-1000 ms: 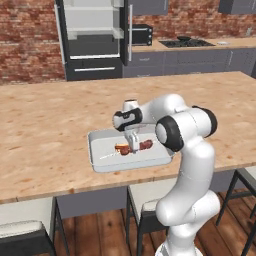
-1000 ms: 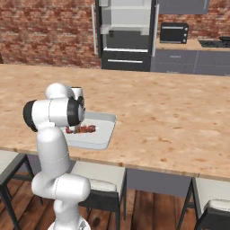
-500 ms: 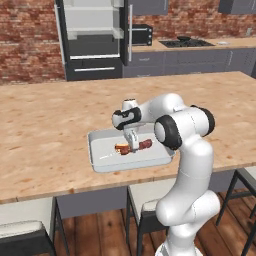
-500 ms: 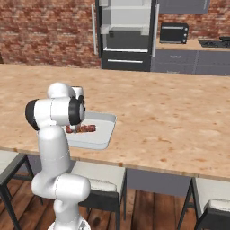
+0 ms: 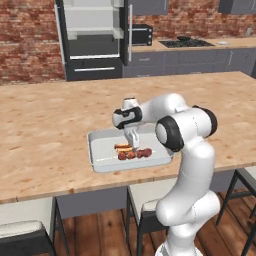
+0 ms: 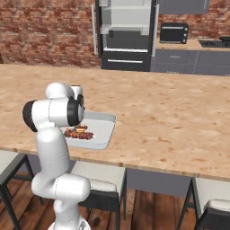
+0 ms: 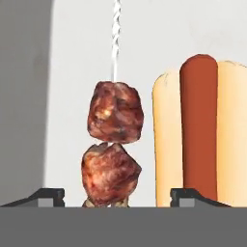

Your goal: Place the cold items (corn and pear) from the fridge in one tupperware on the dining counter. Place the warm items (kebab skewer and hot dog) in the stove area in another tupperware.

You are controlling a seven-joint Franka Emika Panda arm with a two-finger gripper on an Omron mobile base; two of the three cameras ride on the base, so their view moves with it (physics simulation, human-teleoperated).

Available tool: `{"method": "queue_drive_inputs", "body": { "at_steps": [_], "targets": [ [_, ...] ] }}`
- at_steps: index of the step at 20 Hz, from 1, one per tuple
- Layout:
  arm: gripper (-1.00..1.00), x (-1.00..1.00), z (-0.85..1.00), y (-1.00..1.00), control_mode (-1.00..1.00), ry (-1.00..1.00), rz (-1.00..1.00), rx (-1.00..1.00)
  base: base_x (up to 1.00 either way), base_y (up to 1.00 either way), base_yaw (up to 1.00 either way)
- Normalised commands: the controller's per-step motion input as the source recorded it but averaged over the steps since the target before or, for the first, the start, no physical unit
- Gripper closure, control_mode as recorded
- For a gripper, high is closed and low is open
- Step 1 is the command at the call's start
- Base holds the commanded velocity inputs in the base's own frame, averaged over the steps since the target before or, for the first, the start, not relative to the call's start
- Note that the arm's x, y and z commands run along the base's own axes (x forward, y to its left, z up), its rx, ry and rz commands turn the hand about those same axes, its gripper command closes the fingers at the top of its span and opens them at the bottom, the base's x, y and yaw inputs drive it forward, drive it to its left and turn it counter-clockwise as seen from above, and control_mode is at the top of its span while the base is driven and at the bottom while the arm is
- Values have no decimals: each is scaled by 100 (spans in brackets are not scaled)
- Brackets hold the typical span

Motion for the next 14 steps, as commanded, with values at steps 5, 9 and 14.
{"method": "queue_drive_inputs", "body": {
  "at_steps": [5, 9, 14],
  "targets": [
    [-100, -27, 53, -5, -100, -32, -11, -4, 0, 0, 0],
    [-100, -38, 71, -9, -100, -51, -23, -8, 0, 0, 0],
    [-100, -55, 61, -10, -100, -28, -35, 0, 0, 0, 0]
  ]
}}
